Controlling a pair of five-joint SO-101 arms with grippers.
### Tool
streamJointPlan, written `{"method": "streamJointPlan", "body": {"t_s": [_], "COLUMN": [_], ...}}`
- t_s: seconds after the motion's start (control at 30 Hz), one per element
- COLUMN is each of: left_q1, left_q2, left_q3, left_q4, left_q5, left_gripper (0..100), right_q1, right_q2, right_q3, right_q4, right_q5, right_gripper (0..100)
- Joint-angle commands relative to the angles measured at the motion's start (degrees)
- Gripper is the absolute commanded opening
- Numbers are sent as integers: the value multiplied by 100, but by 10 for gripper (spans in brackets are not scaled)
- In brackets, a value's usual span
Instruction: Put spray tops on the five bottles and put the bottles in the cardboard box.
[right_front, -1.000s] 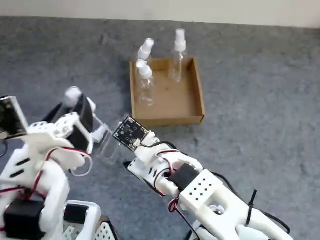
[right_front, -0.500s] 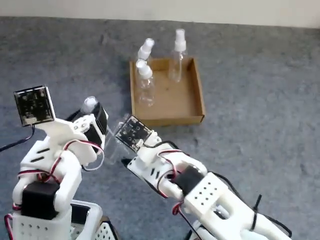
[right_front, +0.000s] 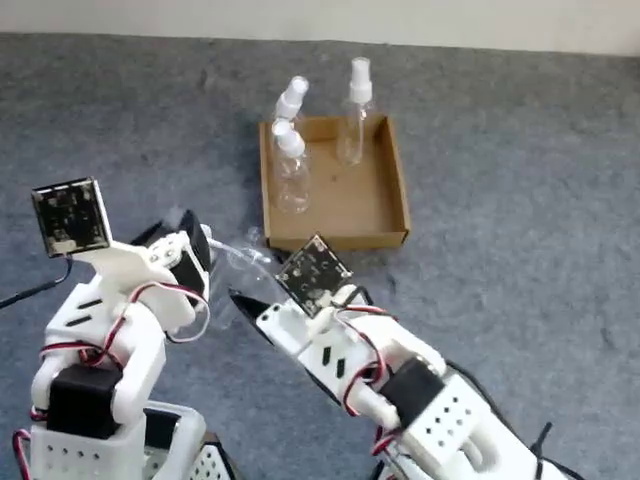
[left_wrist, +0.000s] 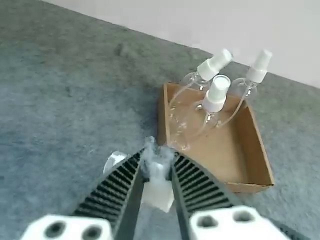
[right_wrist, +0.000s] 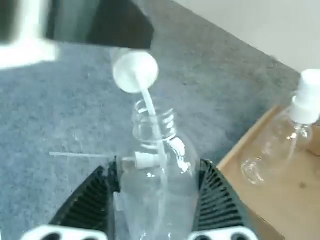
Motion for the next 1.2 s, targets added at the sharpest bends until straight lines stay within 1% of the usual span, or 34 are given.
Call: {"method": "streamJointPlan", "body": {"t_s": [0.0, 0.13, 0.27, 0.37, 0.43, 0.5, 0.57, 0.67, 0.77, 0.83, 0.9, 0.97, 1.03, 1.1, 1.17], "left_q1": [207, 224, 242, 409, 585, 585, 321, -391, -945, -1253, -1596, -1745, -1727, -1727, -1789], "left_q2": [-4, -470, -927, -1042, -1051, -1095, -1112, -1288, -1508, -1516, -1305, -884, -321, 224, 743], "left_q3": [4, 13, 268, 699, 927, 980, 822, 462, 145, 101, 259, 374, 374, 312, 224], "left_q4": [-62, -62, -123, -554, -809, -914, -932, -949, -967, -1037, -1266, -1442, -1538, -1829, -2163], "left_q5": [26, 9, -246, -264, -466, -642, -642, -633, -633, -651, -659, -642, -633, -624, -571], "left_gripper": [3, 3, 3, 5, 6, 7, 8, 8, 8, 10, 43, 111, 156, 150, 120], "right_q1": [251, 286, 286, 277, 277, 286, 277, 312, 286, 286, 286, 277, 277, 277, 277], "right_q2": [444, 1024, 1279, 1279, 1279, 1270, 1270, 1270, 1270, 1270, 1270, 1270, 1270, 1270, 1270], "right_q3": [-84, -84, -92, -57, -57, -48, -40, -40, -40, -31, -22, -22, -22, -22, 66], "right_q4": [-400, -409, -497, -796, -840, -848, -857, -857, -857, -857, -857, -857, -857, -857, -857], "right_q5": [-123, -114, -141, -149, -149, -149, -149, -149, -149, -149, -149, -149, -149, -149, -149], "right_gripper": [4, 4, 4, 4, 4, 4, 4, 4, 4, 4, 4, 4, 4, 4, 4]}}
